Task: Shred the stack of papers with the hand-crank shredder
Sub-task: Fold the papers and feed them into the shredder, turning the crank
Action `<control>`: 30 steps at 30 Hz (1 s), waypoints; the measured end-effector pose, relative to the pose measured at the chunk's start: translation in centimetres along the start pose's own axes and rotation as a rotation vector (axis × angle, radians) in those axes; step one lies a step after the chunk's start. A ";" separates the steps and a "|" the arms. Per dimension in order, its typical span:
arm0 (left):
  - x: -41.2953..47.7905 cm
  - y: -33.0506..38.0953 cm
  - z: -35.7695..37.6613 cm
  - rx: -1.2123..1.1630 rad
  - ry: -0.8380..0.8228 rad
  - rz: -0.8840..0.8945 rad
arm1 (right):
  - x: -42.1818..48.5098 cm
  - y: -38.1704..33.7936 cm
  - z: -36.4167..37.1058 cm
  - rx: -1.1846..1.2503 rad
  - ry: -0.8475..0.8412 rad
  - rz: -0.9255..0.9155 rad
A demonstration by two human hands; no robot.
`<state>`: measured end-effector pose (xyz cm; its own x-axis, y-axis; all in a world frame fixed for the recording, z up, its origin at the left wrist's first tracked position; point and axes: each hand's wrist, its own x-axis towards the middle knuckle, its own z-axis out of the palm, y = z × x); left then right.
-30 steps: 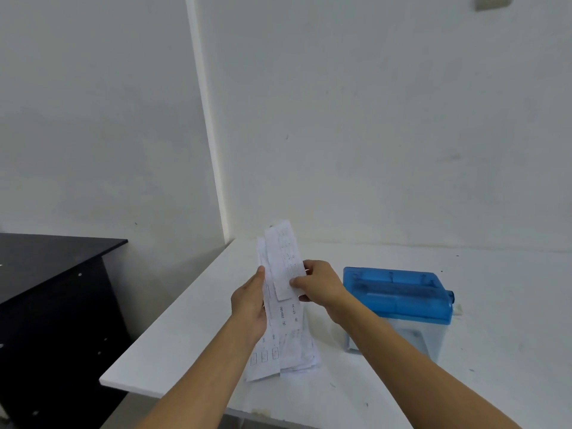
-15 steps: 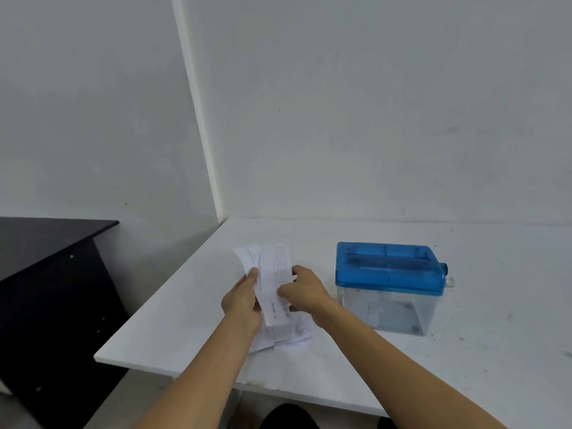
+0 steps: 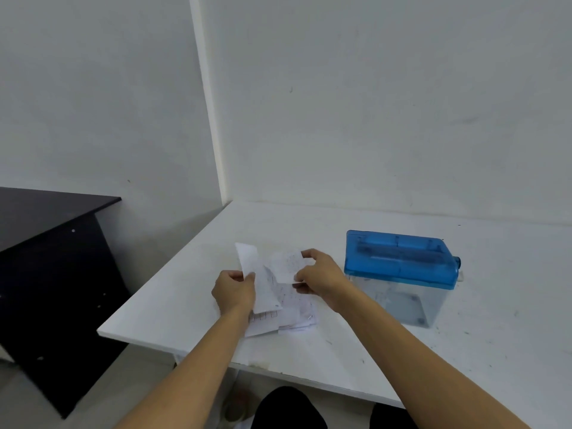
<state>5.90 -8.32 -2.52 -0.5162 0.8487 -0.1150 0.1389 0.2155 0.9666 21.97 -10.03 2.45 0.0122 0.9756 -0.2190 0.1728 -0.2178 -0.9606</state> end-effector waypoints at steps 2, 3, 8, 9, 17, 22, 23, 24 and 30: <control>0.0 -0.2 0.2 0.171 -0.064 0.039 | -0.2 -0.9 -0.1 0.029 0.008 -0.062; -0.2 0.1 0.3 0.287 -0.040 0.104 | -0.3 -1.4 -0.2 0.034 0.013 -0.099; -2.2 4.7 0.8 0.049 -0.149 0.258 | -0.8 -3.6 -0.7 -0.002 0.056 -0.243; -2.7 5.9 0.8 -0.045 -0.282 0.189 | -1.0 -4.0 -1.0 -0.005 0.058 -0.269; -4.4 11.3 2.6 -0.315 -0.494 0.251 | -2.2 -5.8 -4.3 0.095 0.101 -0.339; -5.7 13.8 3.9 -0.374 -0.610 0.227 | -2.8 -6.4 -7.9 0.038 0.170 -0.316; -5.8 14.1 4.3 -0.350 -0.640 0.237 | -3.0 -6.4 -8.5 0.008 0.187 -0.324; -5.9 14.4 4.5 -0.315 -0.666 0.248 | -3.1 -6.4 -9.1 -0.025 0.205 -0.335; -8.0 16.4 6.9 -0.142 -0.751 0.293 | -4.4 -6.3 -11.7 -0.211 0.293 -0.389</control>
<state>18.14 -8.27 12.70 0.2352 0.9692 0.0723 0.0459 -0.0854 0.9953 32.36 -12.61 11.41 0.1769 0.9564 0.2326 0.4137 0.1421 -0.8992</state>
